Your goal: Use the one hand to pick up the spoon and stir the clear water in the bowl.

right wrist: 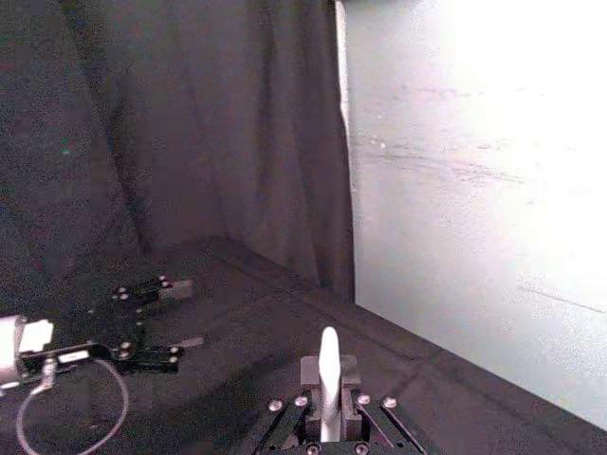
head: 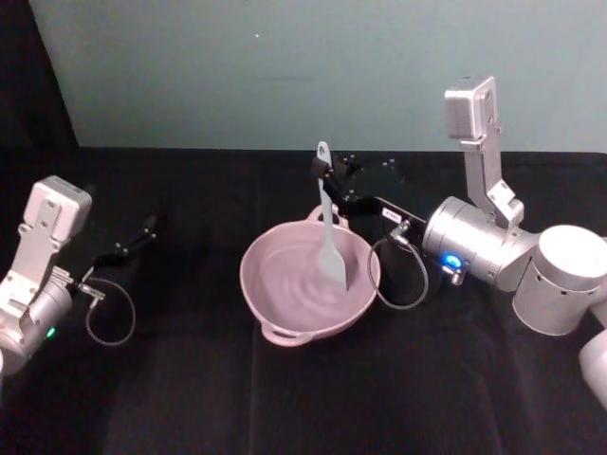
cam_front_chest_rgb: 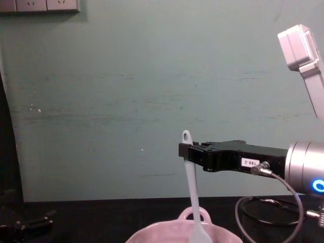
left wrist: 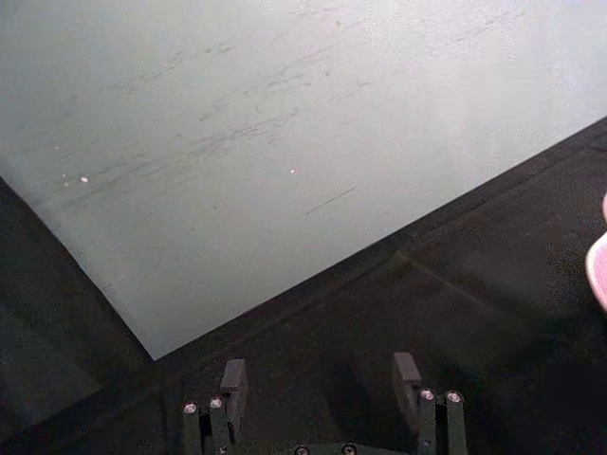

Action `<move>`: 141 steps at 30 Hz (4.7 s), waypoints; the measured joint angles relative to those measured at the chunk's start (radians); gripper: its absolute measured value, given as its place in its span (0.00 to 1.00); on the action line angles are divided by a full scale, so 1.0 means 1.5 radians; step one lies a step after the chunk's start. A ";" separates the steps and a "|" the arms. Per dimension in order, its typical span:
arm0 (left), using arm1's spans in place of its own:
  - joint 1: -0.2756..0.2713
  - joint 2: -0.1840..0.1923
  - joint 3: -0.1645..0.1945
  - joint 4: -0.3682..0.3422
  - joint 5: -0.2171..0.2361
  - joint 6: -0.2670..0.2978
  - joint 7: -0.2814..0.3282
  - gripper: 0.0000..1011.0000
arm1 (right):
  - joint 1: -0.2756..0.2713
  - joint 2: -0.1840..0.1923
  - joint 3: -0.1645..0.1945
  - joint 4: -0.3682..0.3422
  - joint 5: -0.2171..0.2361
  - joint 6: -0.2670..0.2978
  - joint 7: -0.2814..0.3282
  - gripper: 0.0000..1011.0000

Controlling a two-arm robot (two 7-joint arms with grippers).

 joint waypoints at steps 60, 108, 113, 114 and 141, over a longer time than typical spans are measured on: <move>0.000 0.000 0.000 0.000 0.000 0.000 0.000 1.00 | 0.045 -0.034 -0.017 0.068 -0.006 -0.007 0.005 0.12; 0.000 0.000 0.000 0.000 0.000 0.000 0.000 1.00 | 0.065 -0.070 -0.067 0.067 -0.017 -0.002 0.016 0.12; 0.000 0.000 0.000 0.000 0.000 0.000 0.000 1.00 | 0.075 -0.073 -0.065 0.092 -0.024 -0.004 0.016 0.12; 0.000 0.000 0.000 0.000 0.000 0.000 0.000 1.00 | 0.076 -0.073 -0.065 0.094 -0.025 -0.004 0.016 0.12; 0.000 0.000 0.000 0.000 0.000 0.000 0.000 1.00 | 0.005 -0.007 -0.015 0.001 -0.016 0.011 0.005 0.12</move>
